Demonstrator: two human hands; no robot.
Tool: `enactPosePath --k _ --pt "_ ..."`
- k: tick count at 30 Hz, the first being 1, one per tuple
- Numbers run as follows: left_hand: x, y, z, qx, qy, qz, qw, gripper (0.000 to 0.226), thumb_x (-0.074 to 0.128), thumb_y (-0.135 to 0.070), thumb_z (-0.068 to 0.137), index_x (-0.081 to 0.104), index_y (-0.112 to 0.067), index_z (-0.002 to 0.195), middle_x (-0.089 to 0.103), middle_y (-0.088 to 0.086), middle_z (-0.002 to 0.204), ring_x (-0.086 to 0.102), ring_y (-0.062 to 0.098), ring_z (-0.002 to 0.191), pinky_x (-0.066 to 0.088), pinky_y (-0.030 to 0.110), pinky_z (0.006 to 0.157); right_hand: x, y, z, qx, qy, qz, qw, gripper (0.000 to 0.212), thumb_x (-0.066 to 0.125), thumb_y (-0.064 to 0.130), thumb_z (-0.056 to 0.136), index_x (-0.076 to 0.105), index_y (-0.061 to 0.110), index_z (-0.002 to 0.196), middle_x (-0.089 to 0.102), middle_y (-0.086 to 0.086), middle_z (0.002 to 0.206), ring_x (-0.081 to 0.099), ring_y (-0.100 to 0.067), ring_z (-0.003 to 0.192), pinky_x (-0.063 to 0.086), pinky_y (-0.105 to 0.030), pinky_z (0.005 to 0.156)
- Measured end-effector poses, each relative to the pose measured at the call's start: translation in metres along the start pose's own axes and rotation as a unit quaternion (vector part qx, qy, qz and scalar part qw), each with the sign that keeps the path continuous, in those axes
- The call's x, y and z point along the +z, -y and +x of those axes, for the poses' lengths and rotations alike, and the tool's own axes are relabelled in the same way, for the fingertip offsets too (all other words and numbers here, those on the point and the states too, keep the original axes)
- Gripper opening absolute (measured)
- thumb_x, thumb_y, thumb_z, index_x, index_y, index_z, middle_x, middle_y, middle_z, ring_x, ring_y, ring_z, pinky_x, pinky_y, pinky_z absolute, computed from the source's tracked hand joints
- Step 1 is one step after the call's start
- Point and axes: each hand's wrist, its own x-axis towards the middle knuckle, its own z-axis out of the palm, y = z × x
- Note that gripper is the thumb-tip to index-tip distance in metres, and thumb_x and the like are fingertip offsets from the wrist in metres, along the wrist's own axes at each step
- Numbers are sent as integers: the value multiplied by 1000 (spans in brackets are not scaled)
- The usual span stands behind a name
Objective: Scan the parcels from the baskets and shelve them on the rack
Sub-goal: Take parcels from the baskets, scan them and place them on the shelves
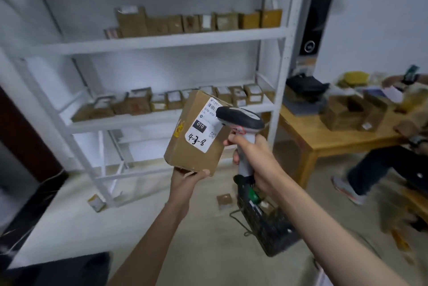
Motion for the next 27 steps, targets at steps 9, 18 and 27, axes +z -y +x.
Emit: enactPosePath --k 9,18,27 --pt "-14 -45 3 55 -89 -48 993 60 84 -9 78 56 -19 131 70 1 123 64 18 117 42 44 112 38 29 -7 -36 66 -64 995 36 67 31 93 58 7 118 60 -3 60 55 -10 55 48 -33 68" --pt "-6 -44 22 81 -146 -77 983 48 85 -12 77 64 -22 119 75 -12 106 68 8 106 43 32 100 32 43 0 -33 151 71 985 14 67 16 92 72 20 79 61 -17 86 47 -16 51 42 -36 62" --pt "-4 -53 57 106 -162 -85 977 49 85 -14 77 63 -30 117 73 -25 100 64 -13 89 39 31 95 29 43 40 12 215 160 963 12 70 15 92 75 17 81 67 -10 94 44 -14 53 47 -28 54"
